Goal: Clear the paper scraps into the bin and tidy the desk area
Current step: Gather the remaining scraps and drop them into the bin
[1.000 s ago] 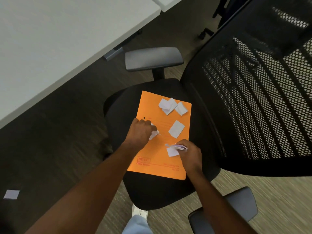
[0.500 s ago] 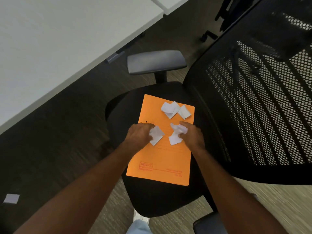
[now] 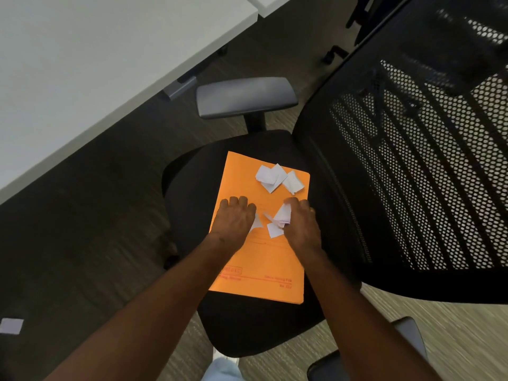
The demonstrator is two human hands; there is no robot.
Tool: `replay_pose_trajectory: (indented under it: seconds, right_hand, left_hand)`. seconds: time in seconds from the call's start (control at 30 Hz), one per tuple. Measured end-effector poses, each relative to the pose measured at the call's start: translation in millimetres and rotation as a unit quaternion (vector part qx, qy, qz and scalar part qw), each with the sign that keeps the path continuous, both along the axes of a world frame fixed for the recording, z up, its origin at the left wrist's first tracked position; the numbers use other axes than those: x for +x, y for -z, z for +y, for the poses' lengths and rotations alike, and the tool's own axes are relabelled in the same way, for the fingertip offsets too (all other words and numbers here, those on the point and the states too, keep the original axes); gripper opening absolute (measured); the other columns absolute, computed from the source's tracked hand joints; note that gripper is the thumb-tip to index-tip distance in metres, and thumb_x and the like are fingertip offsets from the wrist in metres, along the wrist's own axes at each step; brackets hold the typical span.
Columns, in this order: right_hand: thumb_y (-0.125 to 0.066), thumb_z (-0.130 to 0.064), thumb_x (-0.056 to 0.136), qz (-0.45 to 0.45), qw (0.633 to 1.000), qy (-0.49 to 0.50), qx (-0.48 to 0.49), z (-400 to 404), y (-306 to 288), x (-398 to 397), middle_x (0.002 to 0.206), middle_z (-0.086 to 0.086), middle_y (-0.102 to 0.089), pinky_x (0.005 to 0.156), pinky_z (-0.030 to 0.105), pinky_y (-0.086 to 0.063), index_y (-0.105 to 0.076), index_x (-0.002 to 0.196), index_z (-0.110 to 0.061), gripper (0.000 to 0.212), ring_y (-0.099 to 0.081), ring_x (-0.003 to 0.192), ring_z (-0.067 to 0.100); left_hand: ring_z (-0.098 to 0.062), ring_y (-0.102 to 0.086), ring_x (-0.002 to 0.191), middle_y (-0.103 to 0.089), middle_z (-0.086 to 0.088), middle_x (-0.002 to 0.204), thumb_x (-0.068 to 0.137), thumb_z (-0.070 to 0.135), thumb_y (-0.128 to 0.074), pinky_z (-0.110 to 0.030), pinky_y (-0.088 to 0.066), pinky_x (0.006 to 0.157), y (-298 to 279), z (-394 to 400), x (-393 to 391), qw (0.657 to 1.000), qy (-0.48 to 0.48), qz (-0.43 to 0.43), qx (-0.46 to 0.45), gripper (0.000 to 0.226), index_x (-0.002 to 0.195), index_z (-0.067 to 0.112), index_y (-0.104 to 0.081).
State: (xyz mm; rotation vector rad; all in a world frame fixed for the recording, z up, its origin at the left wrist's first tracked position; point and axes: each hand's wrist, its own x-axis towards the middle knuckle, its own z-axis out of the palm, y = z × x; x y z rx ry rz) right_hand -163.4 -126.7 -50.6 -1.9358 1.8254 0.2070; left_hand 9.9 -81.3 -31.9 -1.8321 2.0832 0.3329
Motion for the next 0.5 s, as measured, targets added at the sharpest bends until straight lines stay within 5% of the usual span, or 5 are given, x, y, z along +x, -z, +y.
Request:
replay_pose_trajectory:
  seconds: [0.13, 0.33, 0.43, 0.5]
  right_hand:
    - [-0.078, -0.013, 0.082, -0.004, 1.0, 0.01, 0.026, -7, -1, 2, 0.141, 0.009, -0.046, 0.099, 0.041, -0.05, -0.035, 0.146, -0.026, 0.078, -0.043, 0.134, 0.029]
    - [-0.074, -0.019, 0.087, -0.019, 1.0, -0.003, 0.007, -1, 4, -5, 0.118, 0.003, -0.064, 0.085, 0.037, -0.054, -0.061, 0.116, -0.02, 0.031, -0.057, 0.115, 0.024]
    - [-0.068, -0.02, 0.09, -0.014, 0.999, -0.03, -0.005, 2, 2, -13, 0.11, 0.003, -0.067, 0.078, 0.036, -0.051, -0.068, 0.105, -0.018, 0.015, -0.057, 0.109, 0.024]
    - [-0.068, -0.019, 0.09, -0.022, 0.999, -0.033, -0.02, -2, 0, -17, 0.104, 0.002, -0.067, 0.071, 0.032, -0.045, -0.07, 0.097, -0.018, 0.007, -0.058, 0.105, 0.023]
  left_hand:
    - [-0.029, -0.056, 0.112, -0.063, -0.011, 0.12, 0.085, 0.014, -0.067, -0.042, -0.041, 0.097, 0, -4, -3, 1.0, -0.022, -0.007, 0.02, 0.045, 0.126, 0.013, -0.047]
    - [-0.025, -0.057, 0.111, -0.062, -0.005, 0.118, 0.089, 0.02, -0.066, -0.039, -0.04, 0.099, 5, -8, 0, 0.999, -0.012, -0.011, 0.036, 0.033, 0.12, 0.019, -0.057]
    - [-0.024, -0.062, 0.107, -0.067, -0.002, 0.112, 0.085, 0.027, -0.074, -0.035, -0.043, 0.094, 5, -10, 9, 0.989, -0.089, 0.103, 0.06, 0.03, 0.113, 0.02, -0.064]
    - [-0.023, -0.066, 0.091, -0.069, 0.001, 0.093, 0.079, 0.029, -0.081, -0.03, -0.05, 0.074, 0, -18, 18, 0.952, -0.177, 0.241, 0.067, 0.019, 0.089, 0.021, -0.068]
